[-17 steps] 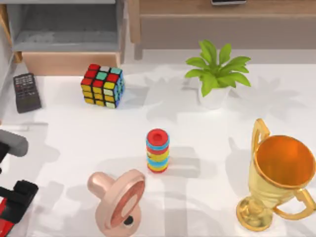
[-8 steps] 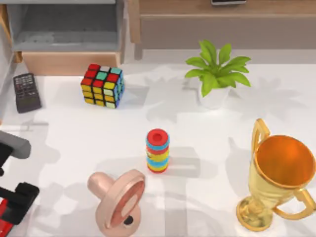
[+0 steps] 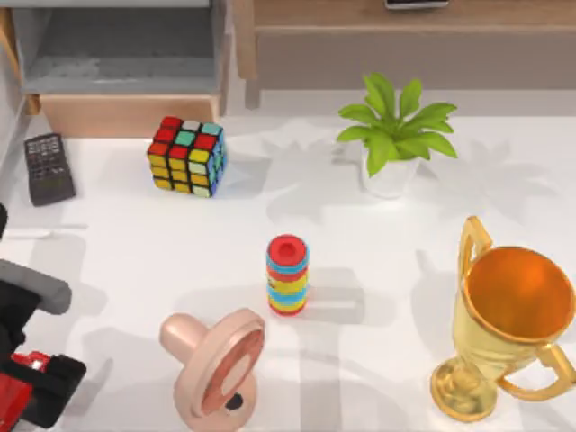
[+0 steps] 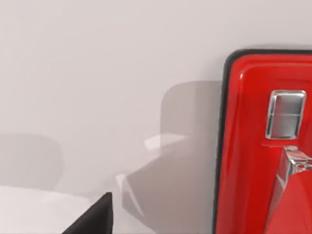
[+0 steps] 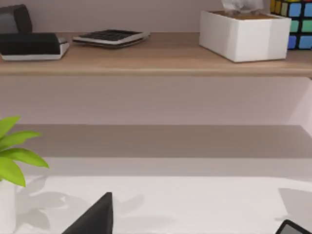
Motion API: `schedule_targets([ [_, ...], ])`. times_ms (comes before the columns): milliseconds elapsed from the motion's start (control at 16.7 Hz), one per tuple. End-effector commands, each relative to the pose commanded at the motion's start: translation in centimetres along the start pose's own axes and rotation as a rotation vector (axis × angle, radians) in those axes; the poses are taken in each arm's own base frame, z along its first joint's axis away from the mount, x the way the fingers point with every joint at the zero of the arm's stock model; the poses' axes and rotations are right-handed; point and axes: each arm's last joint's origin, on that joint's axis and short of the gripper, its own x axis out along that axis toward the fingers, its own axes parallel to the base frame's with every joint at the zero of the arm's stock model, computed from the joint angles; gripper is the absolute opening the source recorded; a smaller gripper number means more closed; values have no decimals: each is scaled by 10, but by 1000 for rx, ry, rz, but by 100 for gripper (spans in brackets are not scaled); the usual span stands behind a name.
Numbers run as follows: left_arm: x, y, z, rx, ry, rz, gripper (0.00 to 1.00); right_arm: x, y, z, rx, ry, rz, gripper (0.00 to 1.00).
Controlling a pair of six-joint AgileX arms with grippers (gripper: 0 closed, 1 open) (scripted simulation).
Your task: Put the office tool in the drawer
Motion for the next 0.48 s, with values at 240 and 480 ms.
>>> schedule_targets([
  [240,0,0,0,0,0,0,92,0,0,0,0,0,0,100],
  [480,0,0,0,0,0,0,62,0,0,0,0,0,0,100],
])
